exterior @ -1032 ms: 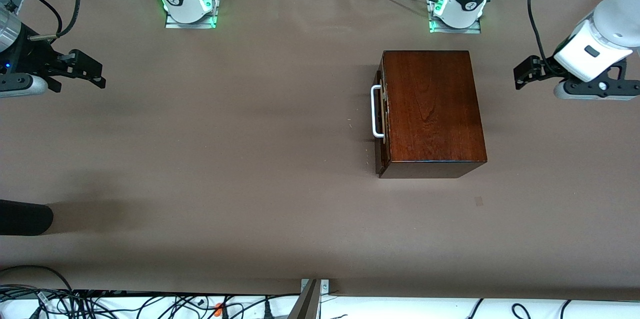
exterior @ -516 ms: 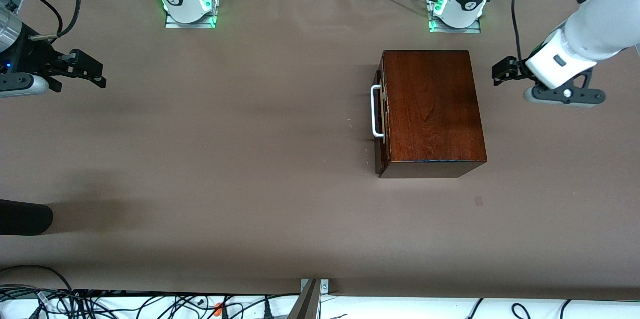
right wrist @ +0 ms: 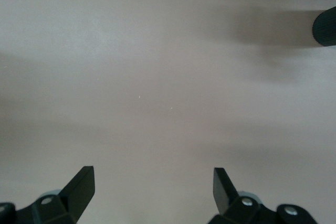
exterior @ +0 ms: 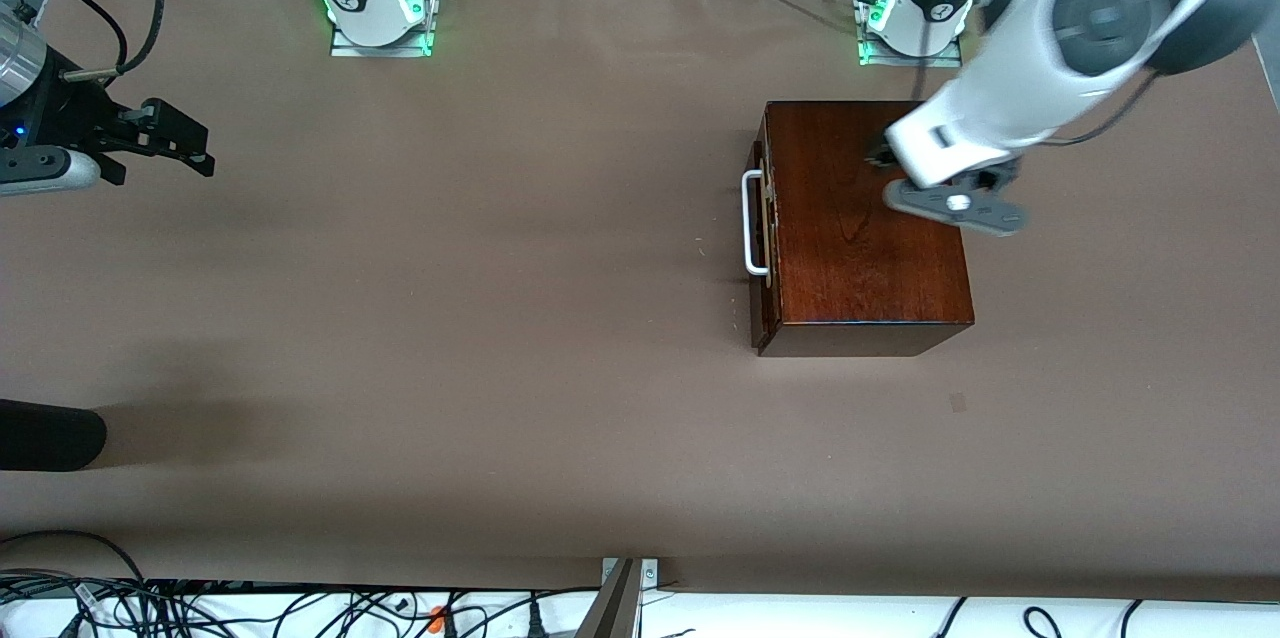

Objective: Open drawer, take yellow block, close drawer

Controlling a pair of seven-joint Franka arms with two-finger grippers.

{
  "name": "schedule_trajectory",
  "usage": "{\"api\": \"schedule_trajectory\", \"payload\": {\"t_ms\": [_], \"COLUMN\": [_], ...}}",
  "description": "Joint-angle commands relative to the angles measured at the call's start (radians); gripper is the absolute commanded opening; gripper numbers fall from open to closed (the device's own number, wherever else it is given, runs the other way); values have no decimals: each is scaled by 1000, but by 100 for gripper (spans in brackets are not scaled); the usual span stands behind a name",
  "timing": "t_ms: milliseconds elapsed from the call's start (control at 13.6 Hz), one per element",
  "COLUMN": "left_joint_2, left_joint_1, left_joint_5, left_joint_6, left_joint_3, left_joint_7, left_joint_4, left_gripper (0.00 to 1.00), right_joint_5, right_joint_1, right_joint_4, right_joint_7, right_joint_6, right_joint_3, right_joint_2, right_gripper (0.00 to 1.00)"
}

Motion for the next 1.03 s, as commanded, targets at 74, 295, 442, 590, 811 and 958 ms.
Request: {"api": "schedule_trajectory", "payload": {"t_ms": [74,295,442,590,811,958], "left_joint_2": [110,168,206,245,277,285], "left_joint_1": [-39,-176,-253,-296,-330,-331], "left_joint_5": [-3,52,138,190,247,253], "left_joint_6": [89,155,181,184,195,196], "left_joint_3": [-74,-74,-74,-75,-75,-75], "left_joint_7": [-178,-385,-482,-536,-583,-586], "left_joint_4": [51,46,38,38,22,6], "left_gripper": [100,100,100,100,100,100], "right_joint_5": [-2,-3,-3,-3,-3,-3], "right_joint_1": [-13,-13,-13,-13,-13,-13], "right_joint_4": [-13,-12,-12,-12,-12,-12], "right_joint_7": [0,0,0,0,0,0], "right_joint_6": [8,10,8,8,8,5], "right_joint_3": [11,13,13,13,13,13], "right_joint_2": [-12,-10,-12,-12,-12,-12], "right_gripper": [100,100,100,100,100,100]}}
